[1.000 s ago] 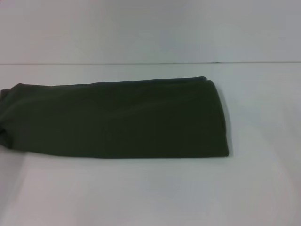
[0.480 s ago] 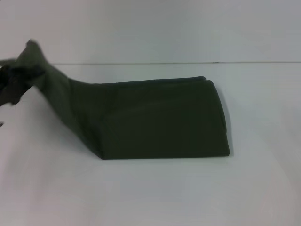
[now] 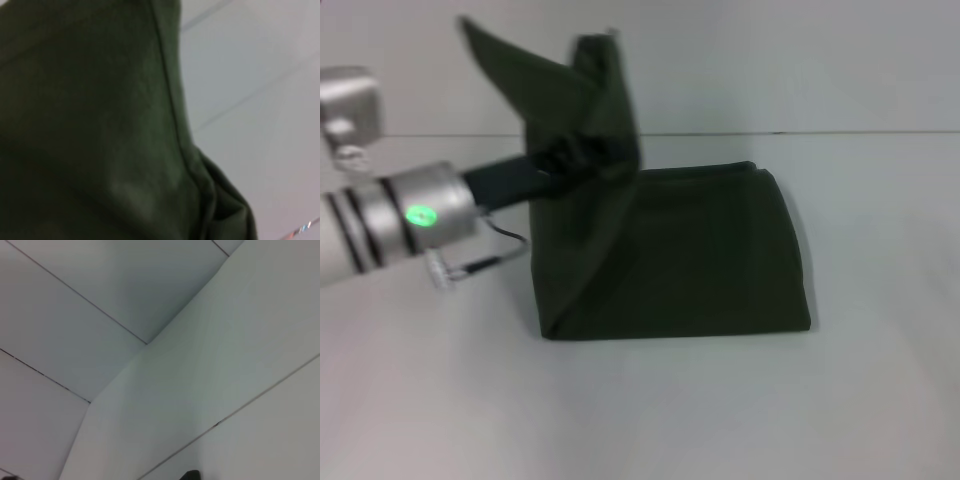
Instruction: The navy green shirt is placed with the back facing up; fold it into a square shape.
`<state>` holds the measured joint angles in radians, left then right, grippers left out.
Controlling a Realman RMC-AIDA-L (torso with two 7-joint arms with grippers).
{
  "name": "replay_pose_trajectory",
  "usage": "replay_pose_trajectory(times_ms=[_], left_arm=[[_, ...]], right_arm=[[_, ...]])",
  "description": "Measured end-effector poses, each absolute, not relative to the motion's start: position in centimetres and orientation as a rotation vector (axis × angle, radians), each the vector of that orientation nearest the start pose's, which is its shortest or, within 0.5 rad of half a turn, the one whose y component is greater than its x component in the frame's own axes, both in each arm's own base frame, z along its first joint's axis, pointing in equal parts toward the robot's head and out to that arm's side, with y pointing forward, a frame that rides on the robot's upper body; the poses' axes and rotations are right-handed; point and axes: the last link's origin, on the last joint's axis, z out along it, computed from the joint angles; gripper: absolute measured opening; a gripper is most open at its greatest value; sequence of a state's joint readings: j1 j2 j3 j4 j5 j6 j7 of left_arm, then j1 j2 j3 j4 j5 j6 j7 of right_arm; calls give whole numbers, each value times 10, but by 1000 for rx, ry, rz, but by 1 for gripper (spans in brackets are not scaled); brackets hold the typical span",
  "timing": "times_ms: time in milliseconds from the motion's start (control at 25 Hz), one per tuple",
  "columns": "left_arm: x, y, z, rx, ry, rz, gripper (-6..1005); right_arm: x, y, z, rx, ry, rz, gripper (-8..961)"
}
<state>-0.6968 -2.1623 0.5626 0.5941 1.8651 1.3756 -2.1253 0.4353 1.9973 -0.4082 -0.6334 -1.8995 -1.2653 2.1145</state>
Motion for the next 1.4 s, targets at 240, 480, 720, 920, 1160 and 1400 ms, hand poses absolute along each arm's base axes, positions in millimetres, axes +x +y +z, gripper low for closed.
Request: replay_pose_trajectory(times_ms=[240,480,720,920,1160,1400], left_arm=[[-183,389,-74,-2376,-1508,-1028,32],[-172,388,-112,-2486,-1423,-813,39],[-160,377,-83,-2607,-1316,-1010,199],[-179,366,-36,-2513,-1249,-1241,433],[-227,364,-21,-2141,-1590,-1327,826],[-248,353,-12,-2084,-1705,-1312,961]], right_arm=[[353,345,87,-1726,1626,1004,606],[354,344,87,-1720,1629,1005,607],[355,344,88,-1716,1631,1005,607],[356,343,89,-1718,1632,1003,606],[355,343,87,-1739,1636,983,606],[344,343,86,-1931,1660,857,606]])
